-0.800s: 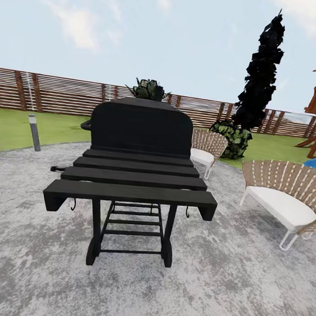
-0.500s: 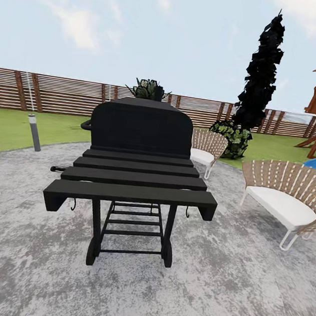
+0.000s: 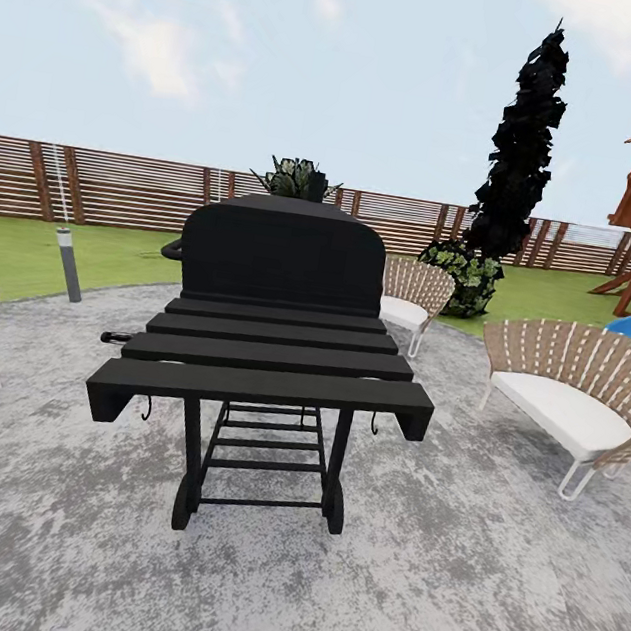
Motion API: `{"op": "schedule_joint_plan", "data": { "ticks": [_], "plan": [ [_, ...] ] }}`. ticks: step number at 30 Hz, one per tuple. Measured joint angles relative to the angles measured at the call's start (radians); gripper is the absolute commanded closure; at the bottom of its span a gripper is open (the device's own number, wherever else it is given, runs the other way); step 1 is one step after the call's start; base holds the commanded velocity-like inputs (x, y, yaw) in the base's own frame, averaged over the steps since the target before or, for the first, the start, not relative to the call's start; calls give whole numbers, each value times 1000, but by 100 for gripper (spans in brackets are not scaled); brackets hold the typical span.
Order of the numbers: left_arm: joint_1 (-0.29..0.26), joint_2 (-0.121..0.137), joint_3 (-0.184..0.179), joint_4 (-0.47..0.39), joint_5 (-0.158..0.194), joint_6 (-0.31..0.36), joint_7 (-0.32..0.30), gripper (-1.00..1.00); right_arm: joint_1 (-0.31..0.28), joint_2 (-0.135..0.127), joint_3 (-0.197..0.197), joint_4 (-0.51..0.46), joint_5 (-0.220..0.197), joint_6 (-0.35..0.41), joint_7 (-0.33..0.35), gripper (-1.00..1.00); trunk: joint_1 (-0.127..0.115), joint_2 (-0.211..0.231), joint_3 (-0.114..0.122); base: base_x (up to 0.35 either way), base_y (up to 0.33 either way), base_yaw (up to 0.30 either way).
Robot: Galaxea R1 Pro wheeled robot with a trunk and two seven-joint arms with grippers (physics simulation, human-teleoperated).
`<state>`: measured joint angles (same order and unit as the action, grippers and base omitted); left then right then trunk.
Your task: Pick up the pesticide atomizer in the garden and spray insectifuge to fully cover both potted plants in the garden.
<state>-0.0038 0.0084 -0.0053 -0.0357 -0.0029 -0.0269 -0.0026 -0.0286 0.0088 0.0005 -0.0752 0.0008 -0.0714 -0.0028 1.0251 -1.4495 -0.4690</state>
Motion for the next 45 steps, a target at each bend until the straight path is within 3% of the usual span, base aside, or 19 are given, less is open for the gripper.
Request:
{"op": "schedule_joint_plan", "data": {
  "ticks": [8, 15, 16, 17, 22, 29, 45],
  "plan": [
    [-4, 25, 0, -46, -6, -44, 0, -100, 0, -43, -6, -45, -2, -45, 0, -100, 0, 0, 0, 0, 0, 0],
    [-30, 31, 0, -85, -5, -83, -4, -100, 0, -47, -5, -85, -2, -84, 1, -100, 0, 0, 0, 0, 0, 0],
    [-40, 31, 0, -153, -4, -200, -6, -100, 0, -47, -4, -139, -1, -195, 2, -100, 0, 0, 0, 0, 0, 0],
    [-43, 31, -1, -166, -4, -204, -6, -100, -3, -47, -2, -280, 0, -199, 3, -100, 0, 0, 0, 0, 0, 0],
    [-69, 30, 0, -219, -2, -206, -8, -100, -1, -48, -1, -370, 1, -201, 5, -100, 0, 0, 0, 0, 0, 0],
    [-76, 33, 5, -314, 3, -207, -2, -100, -2, -49, -5, -405, -1, -214, 2, -100, 0, 0, 0, 0, 0, 0],
    [-72, 44, 7, -304, 0, -208, 4, -100, -1, -48, -6, -399, -1, -229, 0, -100, 0, 0, 0, -34, 8, 0]
  ]
}}
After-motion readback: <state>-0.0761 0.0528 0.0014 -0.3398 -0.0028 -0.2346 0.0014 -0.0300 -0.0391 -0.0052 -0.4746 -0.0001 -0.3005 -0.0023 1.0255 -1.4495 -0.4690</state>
